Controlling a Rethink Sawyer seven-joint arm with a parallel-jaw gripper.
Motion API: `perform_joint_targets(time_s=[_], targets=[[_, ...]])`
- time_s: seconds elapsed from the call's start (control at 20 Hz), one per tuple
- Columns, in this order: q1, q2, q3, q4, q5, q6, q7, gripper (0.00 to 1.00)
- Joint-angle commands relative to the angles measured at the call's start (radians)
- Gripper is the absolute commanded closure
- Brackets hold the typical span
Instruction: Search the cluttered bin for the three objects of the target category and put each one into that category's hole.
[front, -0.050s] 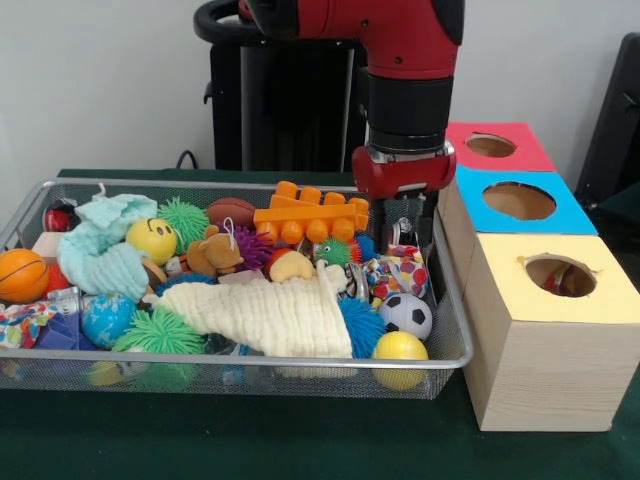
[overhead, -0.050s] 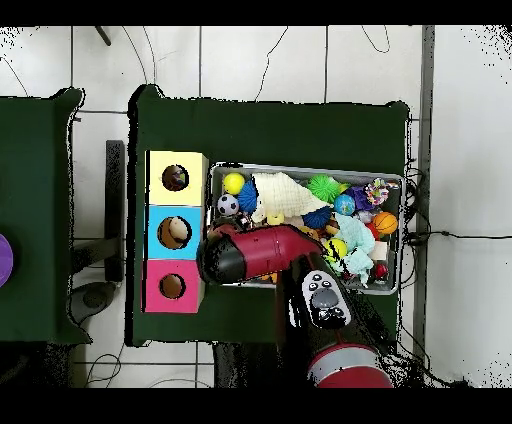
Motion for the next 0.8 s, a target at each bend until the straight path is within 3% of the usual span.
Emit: perform_joint_targets(time_s=[0.05, 0.8], targets=[[0.020, 0.019, 0.018, 0.005, -0.086, -0.054, 0.046, 0.00], [0.136, 0.039, -0.126, -0.079, -0.159, -0.009, 0.076, 0.00]])
